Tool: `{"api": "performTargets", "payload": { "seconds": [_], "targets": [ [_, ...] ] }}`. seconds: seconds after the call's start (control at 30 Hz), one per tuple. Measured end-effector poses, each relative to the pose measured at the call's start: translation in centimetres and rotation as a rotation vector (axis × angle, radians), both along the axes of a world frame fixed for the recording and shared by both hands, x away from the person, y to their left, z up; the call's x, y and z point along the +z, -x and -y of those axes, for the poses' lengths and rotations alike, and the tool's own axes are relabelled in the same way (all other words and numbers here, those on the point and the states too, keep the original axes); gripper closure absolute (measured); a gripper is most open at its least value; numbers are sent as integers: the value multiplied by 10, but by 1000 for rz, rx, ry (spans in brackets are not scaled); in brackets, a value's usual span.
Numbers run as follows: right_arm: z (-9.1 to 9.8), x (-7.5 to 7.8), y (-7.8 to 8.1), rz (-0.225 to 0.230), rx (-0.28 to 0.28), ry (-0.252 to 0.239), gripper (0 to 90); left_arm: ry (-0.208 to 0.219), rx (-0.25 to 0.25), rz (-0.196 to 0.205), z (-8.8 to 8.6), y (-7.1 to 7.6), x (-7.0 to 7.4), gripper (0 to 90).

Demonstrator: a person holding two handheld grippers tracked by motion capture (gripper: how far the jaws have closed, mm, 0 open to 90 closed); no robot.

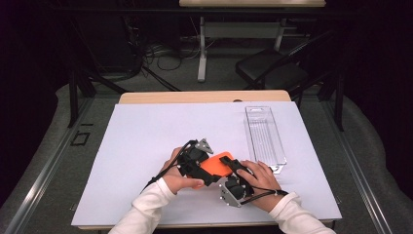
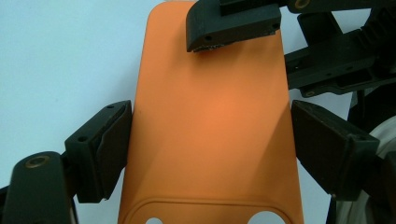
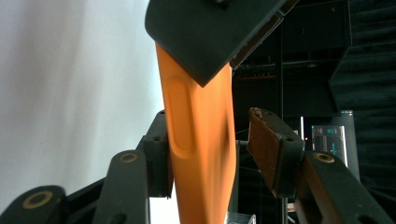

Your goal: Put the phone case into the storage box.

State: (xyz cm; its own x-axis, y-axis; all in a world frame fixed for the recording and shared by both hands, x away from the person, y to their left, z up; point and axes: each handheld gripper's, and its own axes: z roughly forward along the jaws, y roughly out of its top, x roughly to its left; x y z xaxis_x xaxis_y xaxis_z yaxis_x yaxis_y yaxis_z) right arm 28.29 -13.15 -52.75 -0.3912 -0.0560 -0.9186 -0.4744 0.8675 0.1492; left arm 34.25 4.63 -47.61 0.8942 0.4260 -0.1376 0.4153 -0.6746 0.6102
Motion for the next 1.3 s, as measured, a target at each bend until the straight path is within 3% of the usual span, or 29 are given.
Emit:
{"api": "performTargets", "payload": {
  "seconds": [0.87,1.3],
  "targets": [
    [-1,-10,1,130,42,57,731,37,9,-73,-4,-4,-1,160],
    [-1,-13,1,148,34,54,791,44,9,-87,-2,-3,-2,160]
  ]
}}
